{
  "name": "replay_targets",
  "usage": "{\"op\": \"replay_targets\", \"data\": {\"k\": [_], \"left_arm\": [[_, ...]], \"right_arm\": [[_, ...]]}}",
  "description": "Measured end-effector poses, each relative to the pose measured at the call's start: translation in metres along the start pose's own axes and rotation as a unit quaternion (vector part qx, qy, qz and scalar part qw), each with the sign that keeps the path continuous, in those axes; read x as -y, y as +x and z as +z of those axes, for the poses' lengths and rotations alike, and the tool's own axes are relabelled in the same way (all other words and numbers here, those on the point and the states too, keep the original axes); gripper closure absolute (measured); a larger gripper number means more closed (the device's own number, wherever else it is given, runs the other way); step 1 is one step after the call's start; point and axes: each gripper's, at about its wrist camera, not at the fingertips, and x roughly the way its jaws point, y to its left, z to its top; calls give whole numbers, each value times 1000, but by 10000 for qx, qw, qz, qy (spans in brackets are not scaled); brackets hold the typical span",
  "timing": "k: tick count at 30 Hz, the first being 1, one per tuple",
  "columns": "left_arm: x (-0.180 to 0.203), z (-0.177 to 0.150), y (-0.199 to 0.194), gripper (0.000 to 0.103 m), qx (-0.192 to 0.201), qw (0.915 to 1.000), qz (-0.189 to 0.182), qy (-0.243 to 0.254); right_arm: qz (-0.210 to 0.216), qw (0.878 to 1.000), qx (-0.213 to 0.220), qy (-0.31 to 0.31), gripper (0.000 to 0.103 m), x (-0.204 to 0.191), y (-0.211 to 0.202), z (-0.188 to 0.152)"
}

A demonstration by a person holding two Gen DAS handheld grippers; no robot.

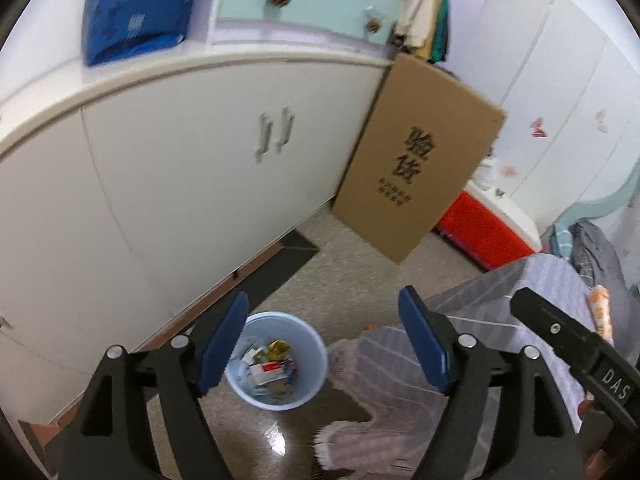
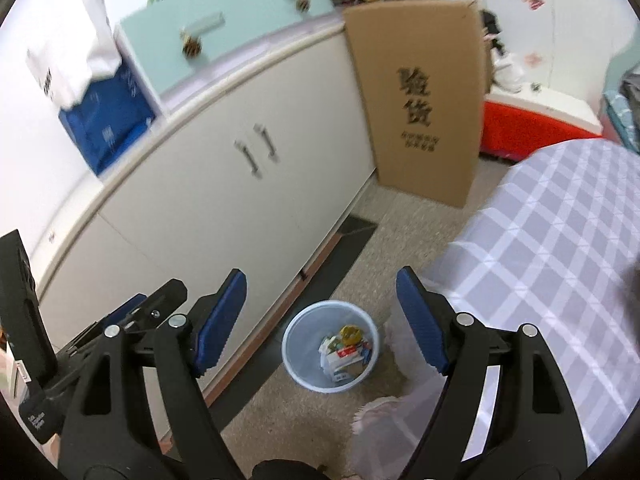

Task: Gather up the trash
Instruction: 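Move both open tools back to the table, then grasp the crumpled newspaper with the left tool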

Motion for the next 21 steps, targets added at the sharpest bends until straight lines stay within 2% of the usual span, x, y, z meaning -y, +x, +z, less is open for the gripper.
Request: {"op": "replay_targets", "data": {"k": [4,7,9,13,17,21], "left_arm": [[48,-10,-22,24,104,9989,-291,348],[92,-24,-31,21,90,9957,-661,643],[127,-38,-34,20,13,9899,-1089,911],[185,-64,-38,20,-83,9804,-1431,1355],[241,-90,-32,20,-387,9664,-1952,1630],[281,-109,-18,20,-565,9594,-2111,1785]], "right_arm": [[-164,9992,339,166,24,38,-51,-2],[-373,9972,569,324,24,72,-86,-9],[-540,9953,684,426,23,94,-106,-15],[-978,9887,932,647,23,148,-148,-31],[-1325,9804,1054,1008,22,206,-181,-47],[-1420,9717,1134,1513,22,257,-205,-65]]}}
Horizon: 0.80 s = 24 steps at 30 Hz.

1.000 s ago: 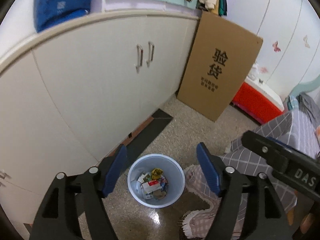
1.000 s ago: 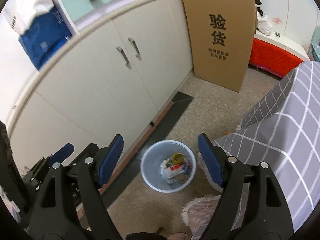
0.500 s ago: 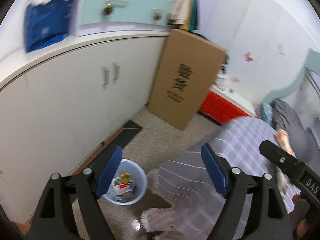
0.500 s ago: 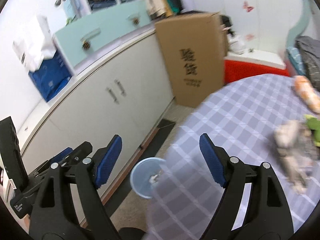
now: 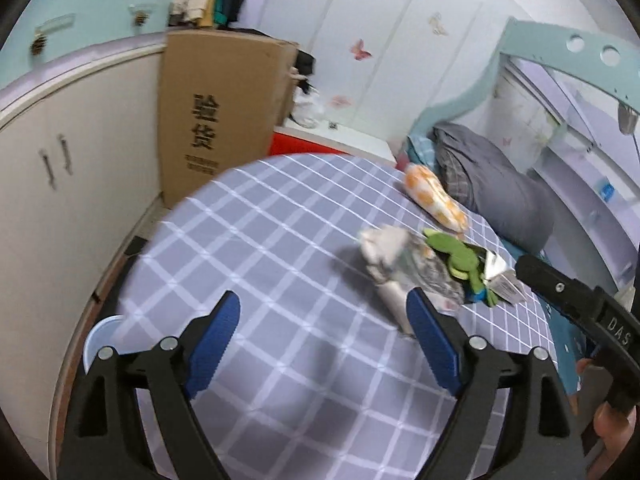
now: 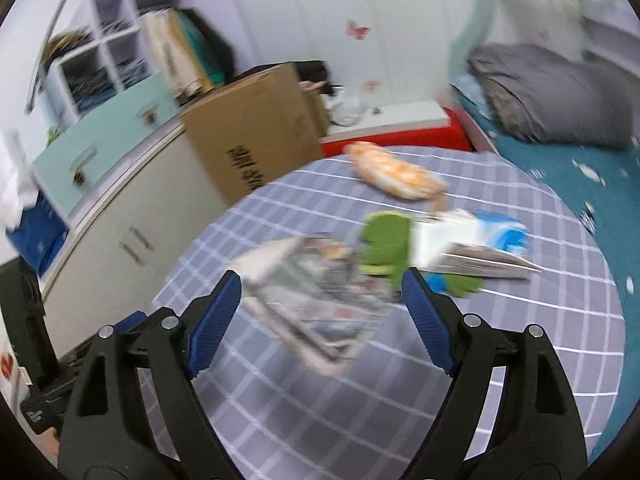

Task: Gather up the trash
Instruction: 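Grasp the crumpled newspaper with the left tool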

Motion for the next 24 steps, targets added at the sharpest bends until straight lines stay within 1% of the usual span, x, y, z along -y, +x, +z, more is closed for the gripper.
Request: {"op": "replay_targets", "data": {"k": [1,3,4,6,9,14,15,16,18,19,21,22,24], "left_arm": [[5,0,6,20,-50,10000,-64,18],[22,-2,21,20,-152,9995,-258,51],[25,-2,25,20,-173,9994,-288,66],[34,-1,42,20,-232,9993,-268,118],[40,0,61,20,-326,9994,-110,59],[50,6,89,20,-454,9988,-190,-21],[51,7,93,23,-476,9987,-187,-31],[52,7,95,41,-486,9986,-192,-46],[54,8,104,72,-611,9977,-289,-86],[53,10,104,80,-618,9974,-339,-120],[53,13,98,90,-449,9977,-481,-187],[54,14,92,93,-324,9984,-443,-154],[54,19,72,96,87,9997,-225,-25]], "right_arm": [[-56,9999,16,158,22,17,-2,1],[-144,9995,52,283,22,34,-4,2],[-197,9990,86,383,22,47,-5,3],[-238,9983,104,512,21,59,-7,3],[-290,9972,140,679,21,76,-7,5],[-377,9962,189,760,21,91,-3,15],[-398,9960,190,771,21,93,-1,17],[-409,9961,186,763,21,91,2,19],[-450,9962,187,719,21,90,5,21],[-493,9964,177,665,21,90,7,23],[-607,9965,146,553,21,88,12,27],[-707,9963,150,463,21,87,14,28],[-857,9957,111,335,21,85,18,29]]}}
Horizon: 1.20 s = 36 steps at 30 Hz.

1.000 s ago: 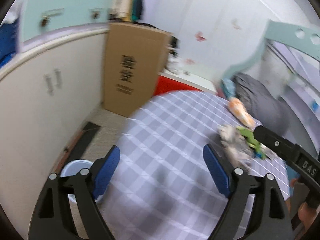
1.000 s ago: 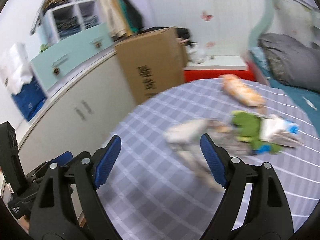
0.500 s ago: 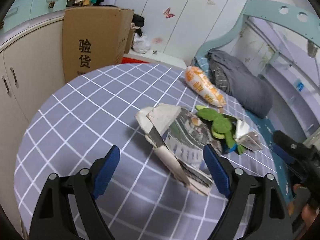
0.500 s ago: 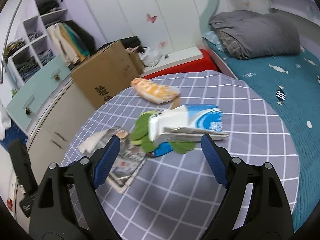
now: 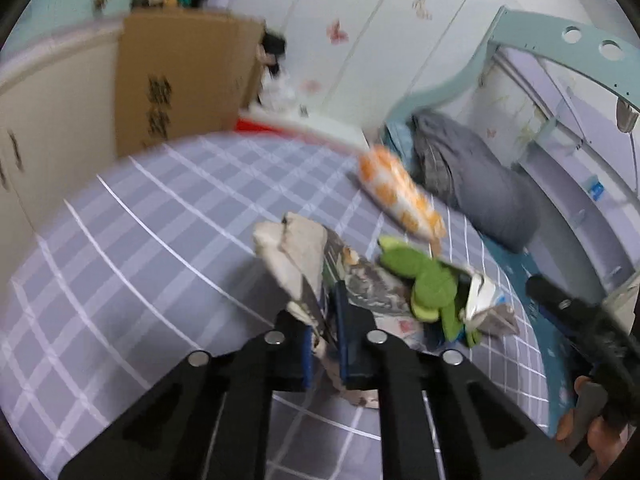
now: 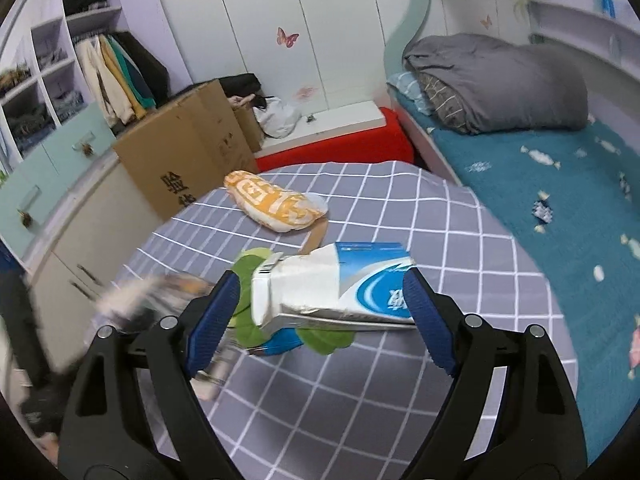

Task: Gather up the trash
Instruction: 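Grasp the crumpled newspaper with the left tool, then grasp the white-blue toothpaste box with the right tool while left holds the newspaper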

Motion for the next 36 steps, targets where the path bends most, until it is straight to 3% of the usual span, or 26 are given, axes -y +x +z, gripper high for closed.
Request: {"op": "replay_targets", "data": {"k": [5,9,13,21,25,26,28,32,36], "left_arm": [[-1,10,-41,99,744,9958,475,243],[-6,15,-59,99,1043,9901,887,296],[-10,17,-69,99,1097,9879,1035,356],[-14,12,-60,99,865,9916,893,361],[-12,7,-57,99,848,9915,881,438],[-11,6,-57,99,854,9913,889,465],[-10,6,-57,99,844,9914,871,483],[-7,5,-60,99,829,9919,794,540],[1,0,-65,99,878,9904,813,686]], "right_arm": [[-194,9993,-128,-289,21,-11,15,1],[-623,9954,-111,-725,21,-33,24,3],[-1321,9799,33,-1496,21,-63,29,-2],[-2330,9538,-171,-1887,21,-79,64,-10],[-2278,9589,-347,-1658,21,-68,75,-9],[-2233,9608,-365,-1603,23,-65,75,-8],[-2002,9684,-465,-1410,54,-58,72,-7],[-1740,9764,-404,-1217,61,-45,56,-5],[-1519,9824,-122,-1080,78,-33,24,0]]}}
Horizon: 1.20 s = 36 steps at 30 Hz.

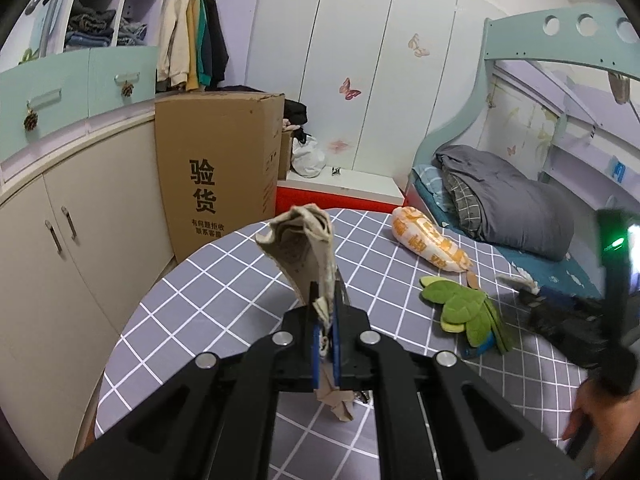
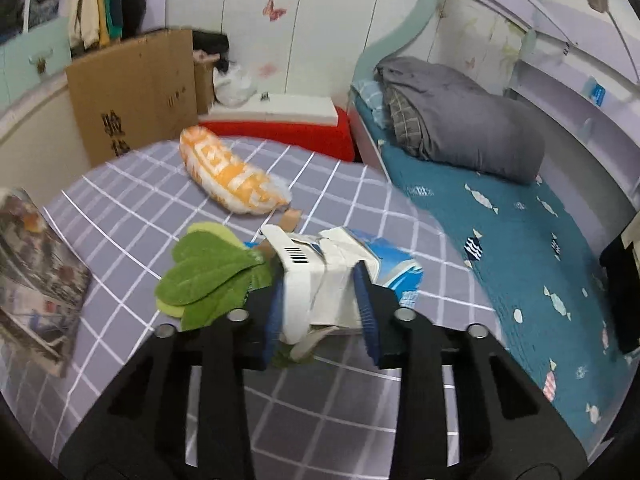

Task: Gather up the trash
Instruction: 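Grasp the white-blue toothpaste box with the right tool while left holds the newspaper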

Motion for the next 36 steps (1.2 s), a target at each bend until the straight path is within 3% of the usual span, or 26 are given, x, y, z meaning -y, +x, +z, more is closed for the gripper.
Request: {"op": "replay_targets", "data": {"k": [4,11,15,23,29,36], "left_arm": [[7,1,-8,99,25,10000,-62,43],[25,4,-23,99,110,9997,-156,170],[35,4,-27,99,111,9995,-172,237],[35,7,-43,99,182,9994,-121,280],[17,11,-59,99,250,9995,-57,186],[-42,17,-79,99,261,9994,5,-220]], "right_arm": [[410,9982,5,429,89,36,-18,3],[504,9948,-164,867,89,88,-28,-5],[568,9943,-160,884,95,98,-30,-7],[1238,9865,96,1069,97,108,-59,-7],[1695,9821,236,787,97,73,-92,-3],[2350,9714,322,146,97,-19,-127,4]]}}
